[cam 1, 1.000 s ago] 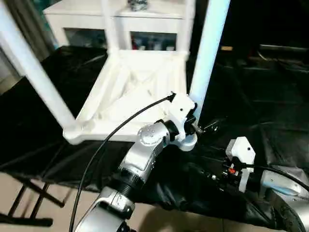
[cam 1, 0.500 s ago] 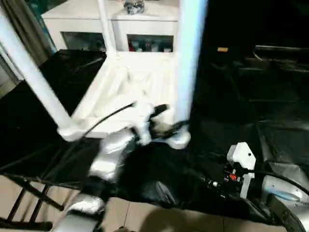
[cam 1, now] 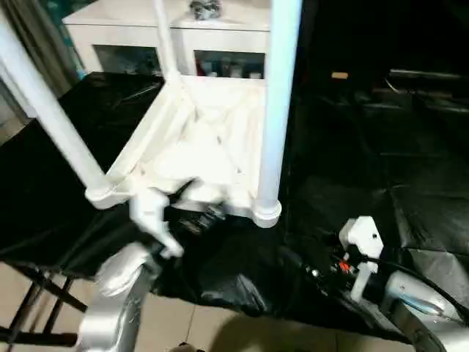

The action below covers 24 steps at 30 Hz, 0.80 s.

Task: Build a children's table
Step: Flip table

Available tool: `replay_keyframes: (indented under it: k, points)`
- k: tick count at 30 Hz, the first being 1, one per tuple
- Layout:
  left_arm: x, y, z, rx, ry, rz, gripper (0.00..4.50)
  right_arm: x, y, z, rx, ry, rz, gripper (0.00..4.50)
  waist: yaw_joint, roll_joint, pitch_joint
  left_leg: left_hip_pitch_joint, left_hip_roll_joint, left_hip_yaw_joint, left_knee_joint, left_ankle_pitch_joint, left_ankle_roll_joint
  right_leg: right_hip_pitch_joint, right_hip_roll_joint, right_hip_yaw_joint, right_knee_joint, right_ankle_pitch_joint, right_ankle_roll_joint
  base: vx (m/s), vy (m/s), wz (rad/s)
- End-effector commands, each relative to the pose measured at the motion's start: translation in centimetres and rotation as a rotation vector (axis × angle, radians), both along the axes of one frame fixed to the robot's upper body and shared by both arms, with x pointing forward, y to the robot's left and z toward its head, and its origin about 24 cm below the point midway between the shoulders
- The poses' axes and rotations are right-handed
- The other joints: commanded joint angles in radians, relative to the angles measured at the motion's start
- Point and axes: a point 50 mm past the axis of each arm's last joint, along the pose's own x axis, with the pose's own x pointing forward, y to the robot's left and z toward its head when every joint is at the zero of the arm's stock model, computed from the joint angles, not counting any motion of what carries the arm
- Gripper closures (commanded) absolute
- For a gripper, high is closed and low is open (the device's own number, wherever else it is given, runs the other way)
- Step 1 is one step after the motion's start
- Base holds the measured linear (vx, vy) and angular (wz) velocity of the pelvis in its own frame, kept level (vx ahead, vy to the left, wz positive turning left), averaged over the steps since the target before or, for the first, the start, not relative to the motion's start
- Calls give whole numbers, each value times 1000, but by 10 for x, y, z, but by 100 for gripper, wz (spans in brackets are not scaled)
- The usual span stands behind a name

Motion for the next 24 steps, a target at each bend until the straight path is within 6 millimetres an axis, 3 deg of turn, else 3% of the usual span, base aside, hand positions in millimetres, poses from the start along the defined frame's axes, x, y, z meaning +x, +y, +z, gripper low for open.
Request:
replay_keyframes:
  k: [1,4,6,7,8,9,10,11,12,13,14,15,16,17,18,19,20,21,22,23,24]
  points:
    - [-1,17,1,111,0,211,6,9,-3,1,-30,-50,-107,80,-6,-15,-36,14,43,-30,-86,-420,-9,19,-56,34,-116,-598,-27,0,0,0]
    - [-5,23,5,112,17,316,6,17,-6,-1,-35,-56,-249,80,-13,-16,-38,12,40,-35,-88,-434,-19,20,-58,30,-117,-597,-23,0,0,0]
    - [-6,22,6,109,18,332,6,19,-7,-3,-33,-55,-299,80,-13,-15,-39,17,42,-38,-89,-452,-20,18,-55,30,-119,-570,-27,0,0,0]
    - [-6,20,7,111,4,325,6,19,-6,-5,-40,-50,-324,80,-11,-8,-41,17,41,-36,-91,-453,-16,18,-56,34,-117,-531,-37,0,0,0]
    - [-6,20,7,111,4,325,6,19,-6,-5,-40,-50,-324,80,-10,-12,-41,15,38,-31,-90,-447,-2,19,-63,38,-118,-528,-45,0,0,0]
    - [-7,18,7,115,0,316,6,19,-5,-6,-44,-43,-331,80,-4,-13,-42,9,32,-25,-82,-415,39,24,-87,50,-122,-550,-68,0,0,0]
    - [-7,17,6,118,4,315,6,18,-3,-7,-34,-31,-325,80,8,-14,-45,-2,25,-19,-63,-351,90,34,-120,75,-131,-566,-81,0,0,0]
    - [-10,17,5,135,4,314,6,17,-1,-7,-27,-32,-319,80,14,-10,-54,46,35,7,-7,-306,78,-10,-122,146,-158,-624,-77,0,0,0]
    - [-11,16,5,138,0,313,6,17,-1,-7,-26,-33,-319,80,20,-32,-49,38,25,3,13,-316,80,0,-134,172,-161,-670,-69,9,68,-17]
    - [-12,16,5,140,-2,316,6,17,0,-7,-25,-34,-323,80,47,-36,-49,7,17,-17,43,-278,90,35,-166,247,-171,-734,-65,24,124,-49]
    - [-13,15,6,142,-8,319,6,17,-1,-7,-27,-35,-326,80,55,-39,-44,-5,16,-34,57,-269,95,40,-172,271,-173,-753,-65,24,124,-49]
    - [-13,15,6,142,-8,319,6,17,-1,-7,-27,-35,-326,80,58,-30,-45,-1,9,-49,45,-245,90,33,-124,283,-166,-720,-69,36,177,-59]
    - [-14,15,6,144,-12,321,6,17,-1,-7,-28,-36,-328,80,55,-21,-48,24,1,-37,2,-252,109,2,-39,257,-142,-616,-57,18,218,-46]
    - [-16,15,6,166,-27,339,6,17,-2,-7,-28,-44,-333,80,45,-16,-51,59,6,-19,-24,-265,118,-29,8,224,-119,-525,-49,18,218,-46]
    - [-17,16,6,176,-31,348,6,17,-2,-6,-29,-47,-335,80,12,-4,-43,84,41,-28,-75,-309,175,-70,61,124,-59,-335,-76,-26,226,-33]
    - [-19,17,6,193,-31,368,6,18,-3,-5,-28,-61,-337,80,6,22,-53,27,59,-74,-109,-243,218,-19,46,66,17,-146,-99,-44,214,-7]
    - [-19,18,5,190,-28,381,6,18,-4,-4,-22,-68,-335,80,7,29,-62,39,68,-67,-96,-161,106,-16,26,49,10,-8,-110,-44,214,-7]
    - [-19,18,6,191,-34,388,6,18,-5,-3,-16,-73,-333,80,7,29,-62,39,68,-67,-96,-161,106,-16,26,49,10,-8,-110,-23,173,6]
    - [-20,19,7,194,-43,395,6,18,-6,-2,-10,-79,-331,80,-4,40,-62,42,128,-111,-119,-76,-73,0,15,30,20,18,-75,-21,106,1]
    - [-21,20,8,166,-53,409,6,19,-7,-1,0,-86,-322,80,-22,36,-60,46,193,-154,-147,-48,-101,-8,10,20,61,-78,-19,-21,106,1]
    - [-21,21,8,171,-51,412,6,19,-7,0,3,-87,-312,80,-20,40,-61,45,207,-159,-149,-49,-75,-10,4,18,77,-126,16,0,0,0]
